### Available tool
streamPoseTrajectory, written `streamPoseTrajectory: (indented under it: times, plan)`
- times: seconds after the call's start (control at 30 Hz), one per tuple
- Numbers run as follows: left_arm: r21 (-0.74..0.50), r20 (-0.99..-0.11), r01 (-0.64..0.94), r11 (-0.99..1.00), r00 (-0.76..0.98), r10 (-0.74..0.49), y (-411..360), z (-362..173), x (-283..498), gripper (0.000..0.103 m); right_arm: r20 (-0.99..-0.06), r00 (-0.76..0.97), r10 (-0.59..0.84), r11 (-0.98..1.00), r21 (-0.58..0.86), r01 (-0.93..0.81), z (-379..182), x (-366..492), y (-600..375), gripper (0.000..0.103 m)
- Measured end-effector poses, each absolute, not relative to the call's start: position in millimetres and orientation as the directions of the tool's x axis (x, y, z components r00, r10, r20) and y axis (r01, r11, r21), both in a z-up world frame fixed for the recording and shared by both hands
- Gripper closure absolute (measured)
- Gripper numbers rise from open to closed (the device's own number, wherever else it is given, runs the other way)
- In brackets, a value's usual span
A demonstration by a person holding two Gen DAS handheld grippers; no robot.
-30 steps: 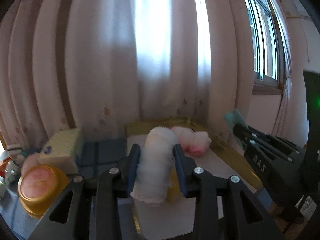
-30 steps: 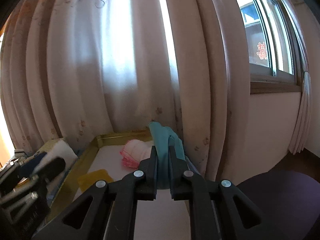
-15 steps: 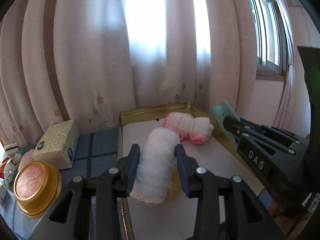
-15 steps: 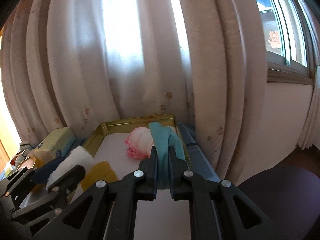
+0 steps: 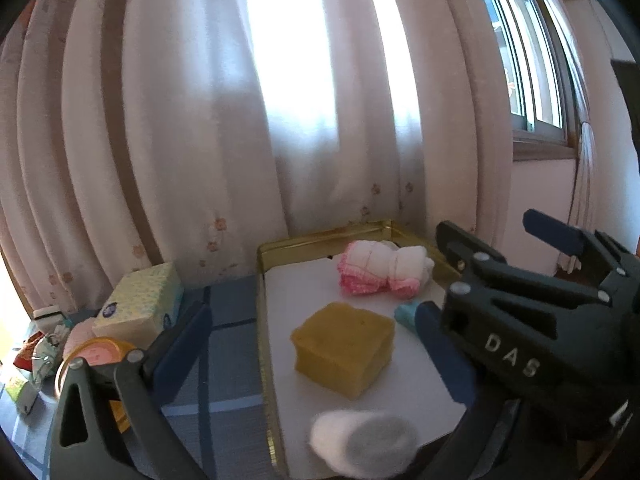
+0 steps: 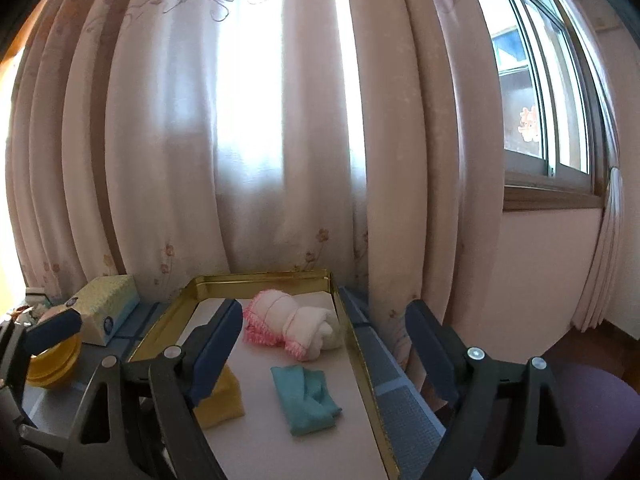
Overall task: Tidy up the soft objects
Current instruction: 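Open the right tool to drop the teal cloth while the left tool releases the gauze roll, then withdraw both open tools from the tray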
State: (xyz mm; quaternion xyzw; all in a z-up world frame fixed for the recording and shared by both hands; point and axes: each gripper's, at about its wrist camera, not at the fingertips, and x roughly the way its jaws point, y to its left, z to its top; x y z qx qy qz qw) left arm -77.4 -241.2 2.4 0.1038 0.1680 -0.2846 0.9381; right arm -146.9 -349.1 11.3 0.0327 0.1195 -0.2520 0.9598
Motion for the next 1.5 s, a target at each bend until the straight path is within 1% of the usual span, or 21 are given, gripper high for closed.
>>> streamPoseTrajectory:
  times: [0.13, 0.4, 0.47, 0.6, 0.77, 1.0, 1.1, 1.2, 1.5]
  plan:
    - [0.087, -0.357, 0.537, 0.839, 0.803, -0.477, -224.4, 2.8, -73.3, 0.0, -0.227, 0.837, -0.498, 0.858, 0.014, 0.514, 13.3, -152.4, -351.6, 0.018]
    - [0.062, -0.316, 0.436, 0.898, 0.862, -0.397, -182.5, 3.0, -58.0, 0.0, -0.105, 0.826, -0.554, 0.823, 0.077, 0.562, 17.9, -183.0, -349.0, 0.018]
    - [0.04, -0.317, 0.413, 0.91, 0.869, -0.38, -171.6, 2.2, -52.9, 0.0, -0.091, 0.82, -0.566, 0.816, 0.083, 0.572, 18.2, -187.0, -347.6, 0.018]
    - [0.017, -0.318, 0.374, 0.927, 0.881, -0.349, -155.1, 0.9, -47.7, 0.001, -0.091, 0.804, -0.588, 0.799, 0.085, 0.595, 18.1, -188.6, -345.5, 0.018]
    - [0.05, -0.297, 0.342, 0.938, 0.902, -0.313, -141.8, 0.8, -47.0, 0.0, -0.103, 0.805, -0.584, 0.796, 0.122, 0.593, 17.9, -187.8, -341.5, 0.018]
    - [0.035, -0.283, 0.287, 0.957, 0.921, -0.266, -111.8, 2.6, -39.1, 0.0, -0.055, 0.838, -0.543, 0.812, 0.221, 0.54, 18.5, -179.8, -321.9, 0.017]
    - [0.017, -0.291, 0.262, 0.965, 0.925, -0.245, -99.3, 1.9, -33.9, 0.0, -0.057, 0.844, -0.534, 0.82, 0.21, 0.533, 18.3, -170.9, -308.2, 0.017]
    - [0.006, -0.299, 0.25, 0.968, 0.924, -0.237, -90.0, 1.2, -30.9, 0.001, -0.039, 0.853, -0.52, 0.83, 0.213, 0.515, 17.7, -166.1, -295.7, 0.017]
    - [0.007, -0.291, 0.212, 0.977, 0.935, -0.201, -61.8, 0.3, -23.0, 0.001, 0.0, 0.87, -0.493, 0.85, 0.212, 0.482, 16.6, -150.4, -255.1, 0.017]
